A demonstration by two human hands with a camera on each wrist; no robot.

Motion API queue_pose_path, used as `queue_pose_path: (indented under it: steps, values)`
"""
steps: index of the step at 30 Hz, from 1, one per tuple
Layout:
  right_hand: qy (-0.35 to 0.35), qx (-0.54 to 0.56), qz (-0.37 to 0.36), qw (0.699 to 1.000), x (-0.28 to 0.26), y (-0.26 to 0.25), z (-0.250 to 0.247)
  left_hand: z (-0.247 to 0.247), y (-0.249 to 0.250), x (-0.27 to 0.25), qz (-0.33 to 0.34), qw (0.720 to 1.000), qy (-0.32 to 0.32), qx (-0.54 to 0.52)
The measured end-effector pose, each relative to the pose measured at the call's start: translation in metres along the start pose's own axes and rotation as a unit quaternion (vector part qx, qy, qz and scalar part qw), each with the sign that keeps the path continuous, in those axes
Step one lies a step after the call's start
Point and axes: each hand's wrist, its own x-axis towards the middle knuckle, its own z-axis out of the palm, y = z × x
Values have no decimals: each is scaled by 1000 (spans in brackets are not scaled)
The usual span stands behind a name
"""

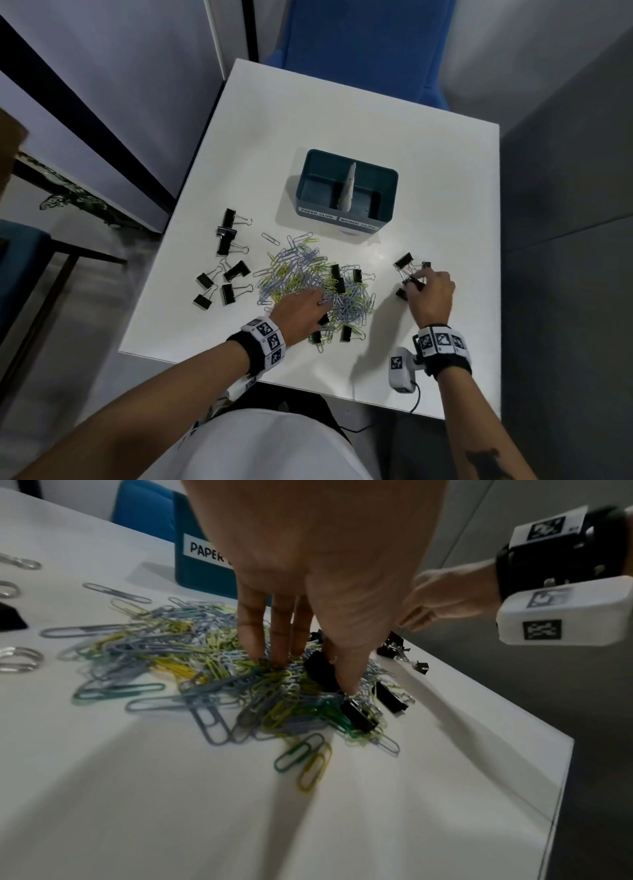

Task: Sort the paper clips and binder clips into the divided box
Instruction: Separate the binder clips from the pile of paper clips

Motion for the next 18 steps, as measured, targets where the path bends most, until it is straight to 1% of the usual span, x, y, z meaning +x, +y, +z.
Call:
queue_pose_path:
  steps: [3, 5, 8, 12, 14, 16, 18]
  values:
    - [-66, -3, -67, 996, -7, -23, 23, 3, 4, 6, -24, 1000, 0, -2]
    - [-94, 18, -86, 992, -7, -38, 39, 4, 6, 10, -30, 999, 9, -14]
    - [-93, 27, -67, 993, -7, -59, 56, 2, 10, 12, -27, 999, 38, -22]
    - [-98, -7, -23, 995, -10, -74, 70, -3, 12, 11, -32, 994, 98, -41]
    - [-101, -15, -17, 995, -10, -77, 72, -7, 13, 9, -17, 988, 131, -75]
    - [-106, -18, -22, 994, -8, -78, 71, -15, 12, 7, -7, 981, 145, -131]
    - [-106, -15, -34, 994, -5, -76, 69, -24, 9, 4, -33, 971, 140, -191]
